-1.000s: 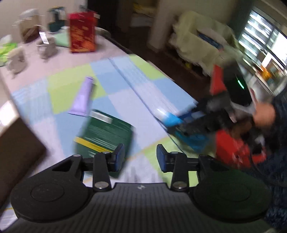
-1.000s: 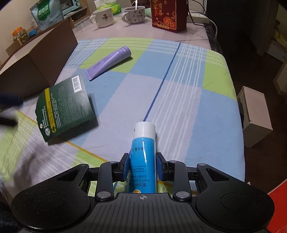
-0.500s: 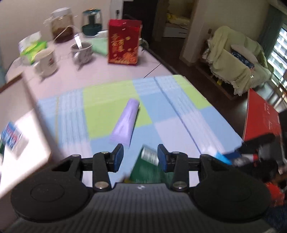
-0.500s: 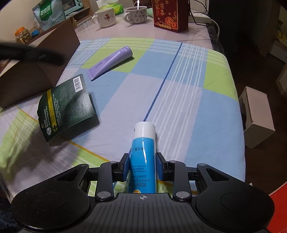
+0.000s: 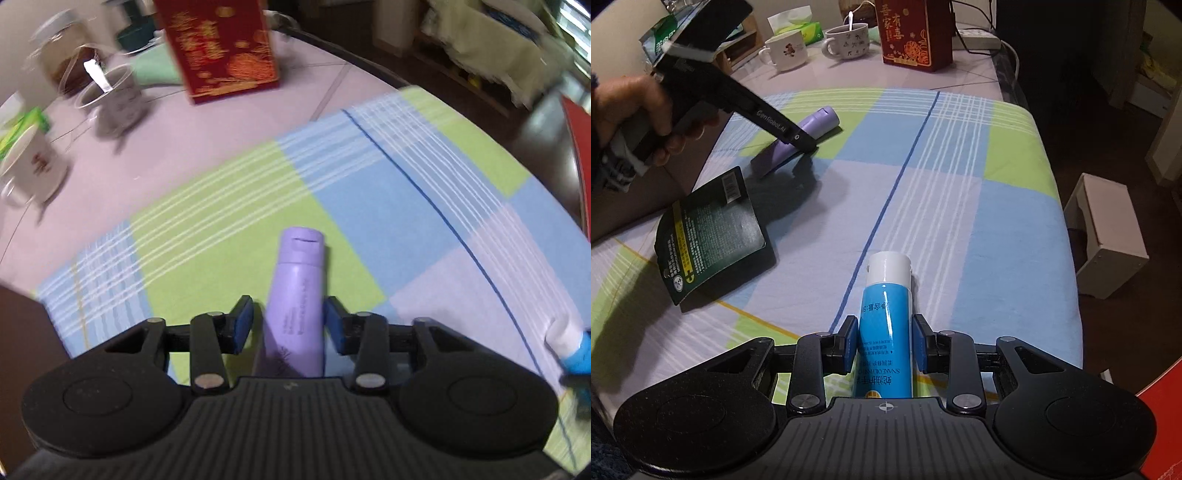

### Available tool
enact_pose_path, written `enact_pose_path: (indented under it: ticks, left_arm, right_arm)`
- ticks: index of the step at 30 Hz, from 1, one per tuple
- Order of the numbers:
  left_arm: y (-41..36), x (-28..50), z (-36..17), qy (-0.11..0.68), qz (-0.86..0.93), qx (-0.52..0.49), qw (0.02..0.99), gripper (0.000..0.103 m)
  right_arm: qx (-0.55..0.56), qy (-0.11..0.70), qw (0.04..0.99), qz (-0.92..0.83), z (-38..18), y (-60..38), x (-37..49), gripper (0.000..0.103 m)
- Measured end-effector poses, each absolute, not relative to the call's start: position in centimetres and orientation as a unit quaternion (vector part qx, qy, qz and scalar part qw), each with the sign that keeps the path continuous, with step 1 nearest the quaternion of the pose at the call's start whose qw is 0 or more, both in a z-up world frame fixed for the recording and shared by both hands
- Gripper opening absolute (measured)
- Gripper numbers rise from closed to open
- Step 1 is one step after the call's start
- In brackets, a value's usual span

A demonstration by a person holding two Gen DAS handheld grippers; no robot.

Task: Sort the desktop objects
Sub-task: 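Carry the purple tube and blue tube over the box with both tools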

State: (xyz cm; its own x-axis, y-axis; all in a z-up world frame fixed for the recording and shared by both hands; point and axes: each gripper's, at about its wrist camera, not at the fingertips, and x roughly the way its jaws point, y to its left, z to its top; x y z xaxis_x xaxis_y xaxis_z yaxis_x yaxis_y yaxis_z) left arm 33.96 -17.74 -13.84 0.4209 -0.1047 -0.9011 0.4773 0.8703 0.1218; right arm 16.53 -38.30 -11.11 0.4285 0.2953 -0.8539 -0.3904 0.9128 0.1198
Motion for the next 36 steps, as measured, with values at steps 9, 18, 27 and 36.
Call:
enact_pose_path:
  ticks: [9,18,27,36]
  left_arm:
    - [-17.8,32.2,-12.2,0.502,-0.195,0.178,0.824,0.029]
    - [-14.8,28.1,-3.2,0.429,-0.185,0.136,0.874,0.029]
    - [-7.5,23.0,4.0,0.378,-0.118,0.105,0.912,0.029]
    - [1.3,18.7,7.4,0.359,-0.035,0.079,0.929,0.029]
  right_arm:
    - [-0.065,0.495,0.847,0.182,-11.0,-37.5,16.0,0.029]
    - [-0.027,0.461,0.865,0.195,-7.2,-37.3,17.1,0.029]
    - [-0.027,0.399,0.876,0.27,-1.4,-31.4,19.1,0.029]
    - [-0.041,0.336,0.867,0.365,3.3,-21.2,20.3,0.029]
